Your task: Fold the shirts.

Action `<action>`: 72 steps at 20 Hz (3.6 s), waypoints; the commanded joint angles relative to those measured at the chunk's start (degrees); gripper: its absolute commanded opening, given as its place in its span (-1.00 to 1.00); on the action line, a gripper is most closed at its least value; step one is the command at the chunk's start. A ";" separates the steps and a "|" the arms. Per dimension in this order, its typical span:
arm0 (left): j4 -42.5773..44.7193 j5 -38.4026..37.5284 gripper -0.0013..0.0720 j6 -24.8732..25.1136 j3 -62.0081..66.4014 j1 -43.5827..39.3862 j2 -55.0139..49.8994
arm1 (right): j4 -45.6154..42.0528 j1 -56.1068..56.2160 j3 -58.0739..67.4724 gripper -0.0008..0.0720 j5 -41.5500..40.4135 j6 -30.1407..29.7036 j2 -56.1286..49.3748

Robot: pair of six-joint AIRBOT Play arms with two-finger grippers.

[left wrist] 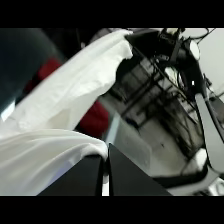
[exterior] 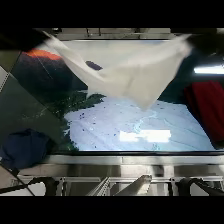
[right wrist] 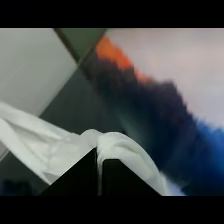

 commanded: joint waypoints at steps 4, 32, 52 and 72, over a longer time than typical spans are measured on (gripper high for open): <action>-14.12 14.75 -0.91 -1.70 13.07 24.22 18.88 | 1.22 -24.70 9.05 -0.93 -11.89 7.61 26.82; 42.49 0.57 0.92 -17.75 2.95 6.82 -29.66 | -14.56 -3.67 -11.45 0.25 -7.21 2.73 -25.51; 46.51 31.56 0.92 -7.76 -65.79 -5.05 -0.94 | -16.41 -8.57 -15.21 0.24 10.82 1.42 -25.03; 46.31 20.76 -0.90 -5.42 -51.80 4.74 -3.65 | -28.61 -8.48 -14.82 0.21 -0.15 2.10 -37.75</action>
